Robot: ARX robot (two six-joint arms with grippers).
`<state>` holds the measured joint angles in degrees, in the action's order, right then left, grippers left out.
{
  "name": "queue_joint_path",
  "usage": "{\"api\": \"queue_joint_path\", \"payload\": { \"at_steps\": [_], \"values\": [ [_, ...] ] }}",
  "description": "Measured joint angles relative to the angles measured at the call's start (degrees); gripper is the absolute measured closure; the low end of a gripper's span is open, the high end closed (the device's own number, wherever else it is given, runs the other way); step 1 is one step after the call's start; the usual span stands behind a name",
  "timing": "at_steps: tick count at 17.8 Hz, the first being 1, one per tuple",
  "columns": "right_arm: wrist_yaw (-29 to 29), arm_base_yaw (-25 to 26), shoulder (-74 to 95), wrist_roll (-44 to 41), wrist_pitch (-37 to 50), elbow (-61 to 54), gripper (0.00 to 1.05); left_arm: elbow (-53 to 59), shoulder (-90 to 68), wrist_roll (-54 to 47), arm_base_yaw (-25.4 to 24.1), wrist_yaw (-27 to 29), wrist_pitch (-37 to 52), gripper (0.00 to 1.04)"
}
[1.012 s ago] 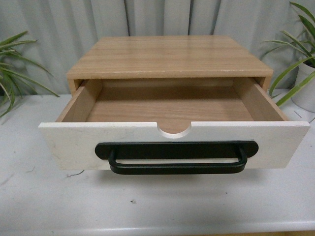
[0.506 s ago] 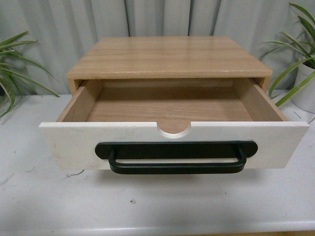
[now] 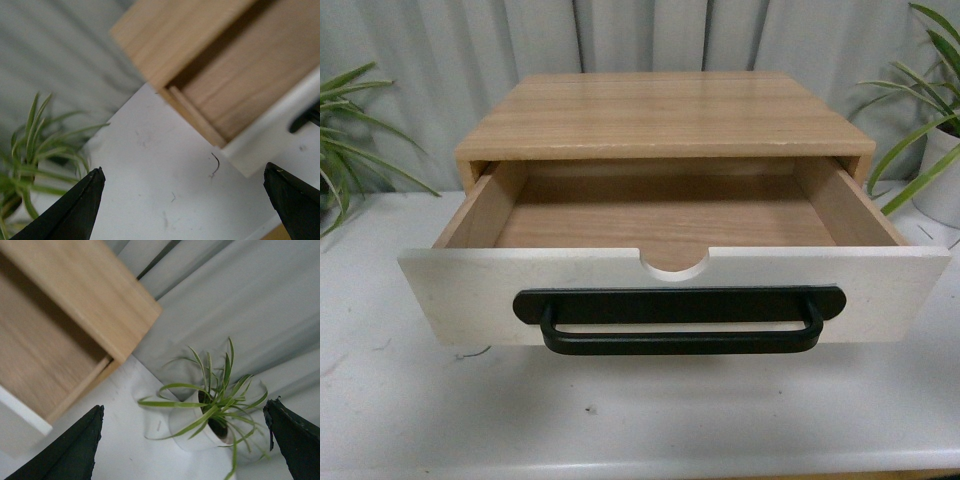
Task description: Close drawer sideways
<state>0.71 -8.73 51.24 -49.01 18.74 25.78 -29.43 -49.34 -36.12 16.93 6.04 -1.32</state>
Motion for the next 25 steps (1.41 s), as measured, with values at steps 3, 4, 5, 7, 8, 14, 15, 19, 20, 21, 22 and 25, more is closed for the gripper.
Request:
{"api": "queue_joint_path", "payload": {
  "at_steps": [3,4,5,7,8,14,15,19,20,21,22,25],
  "values": [
    [1.2,-0.72,3.63,-16.15,-9.27,3.39,0.06,-3.87,-5.05,-20.06,4.81,-0.2,-4.28,0.07],
    [1.86,-1.03,4.9,-22.01,-14.78,5.75,0.06,-5.53,-7.32,-25.44,6.03,-0.42,-4.5,0.07],
    [1.95,-1.11,5.95,-25.86,-17.9,7.13,0.06,-6.49,-9.49,-29.73,6.99,0.02,-3.72,0.07],
    [1.81,-2.25,10.08,-30.32,-21.24,9.07,0.06,-7.54,-14.64,-33.27,9.29,0.96,-2.62,0.07],
    [1.11,-2.58,12.28,-30.82,-21.49,9.88,0.06,-7.63,-16.37,-33.57,10.4,1.07,-1.95,0.07],
    [-0.59,-5.03,21.88,-28.24,-17.81,12.72,0.06,-9.75,-25.46,-33.57,10.23,2.64,5.66,0.07],
    [-1.01,-5.2,22.91,-27.43,-17.16,13.51,0.06,-10.25,-26.21,-33.57,9.99,2.99,6.32,0.07],
    [-1.62,-5.97,25.88,-25.51,-16.94,15.28,0.06,-10.86,-27.5,-33.57,8.98,3.58,7.04,0.07],
    [-1.62,-5.99,26.12,-25.4,-16.94,15.39,0.06,-10.86,-27.54,-33.57,8.9,3.58,7.02,0.07],
    [-1.62,-6.36,26.49,-25.05,-16.94,15.56,0.06,-10.86,-27.71,-33.64,8.68,3.58,7.04,0.07],
    [-1.62,-6.38,26.71,-24.92,-16.98,15.65,0.06,-10.86,-27.8,-33.64,8.68,3.61,7.1,0.07],
    [-1.7,-6.67,27.93,-23.96,-16.13,16.5,0.06,-10.86,-29.07,-33.73,8.44,3.89,8.33,0.07]
  ]
}}
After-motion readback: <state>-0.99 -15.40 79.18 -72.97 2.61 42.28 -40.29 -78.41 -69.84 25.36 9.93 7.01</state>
